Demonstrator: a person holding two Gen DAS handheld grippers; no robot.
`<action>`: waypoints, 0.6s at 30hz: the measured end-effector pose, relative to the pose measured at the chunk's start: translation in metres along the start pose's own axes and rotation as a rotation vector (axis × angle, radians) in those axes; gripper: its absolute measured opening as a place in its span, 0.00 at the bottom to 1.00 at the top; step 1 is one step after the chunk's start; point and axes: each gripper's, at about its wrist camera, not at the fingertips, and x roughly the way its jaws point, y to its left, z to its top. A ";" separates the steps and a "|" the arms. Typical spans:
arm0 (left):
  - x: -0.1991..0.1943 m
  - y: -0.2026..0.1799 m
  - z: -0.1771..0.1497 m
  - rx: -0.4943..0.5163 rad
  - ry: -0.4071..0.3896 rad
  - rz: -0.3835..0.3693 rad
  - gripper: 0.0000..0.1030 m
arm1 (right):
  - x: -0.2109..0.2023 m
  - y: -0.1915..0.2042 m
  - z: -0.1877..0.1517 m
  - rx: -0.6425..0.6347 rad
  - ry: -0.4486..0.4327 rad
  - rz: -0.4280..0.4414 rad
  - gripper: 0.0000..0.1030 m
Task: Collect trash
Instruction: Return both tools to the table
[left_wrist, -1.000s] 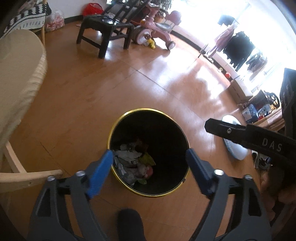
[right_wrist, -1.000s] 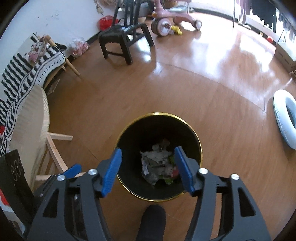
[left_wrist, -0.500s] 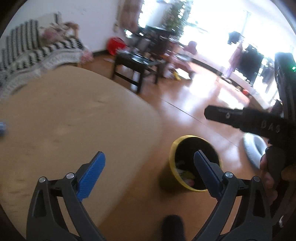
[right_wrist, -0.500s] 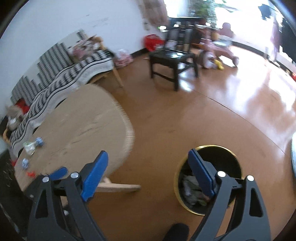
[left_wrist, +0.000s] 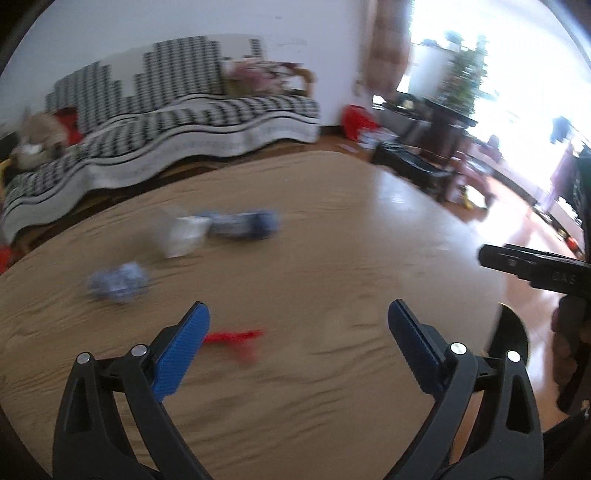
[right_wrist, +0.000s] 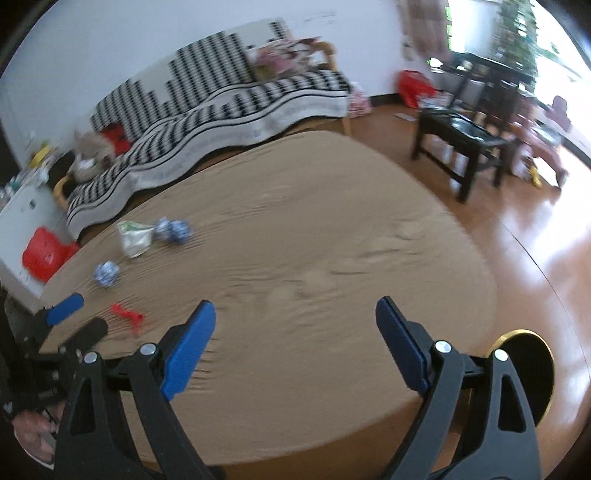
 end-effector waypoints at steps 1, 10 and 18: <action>-0.004 0.022 -0.005 -0.028 0.000 0.028 0.92 | 0.004 0.011 0.000 -0.014 0.004 0.009 0.83; -0.014 0.121 -0.019 -0.156 0.022 0.134 0.92 | 0.054 0.127 -0.013 -0.258 0.058 0.094 0.83; 0.016 0.158 -0.015 -0.180 0.048 0.165 0.92 | 0.099 0.189 -0.033 -0.451 0.124 0.148 0.83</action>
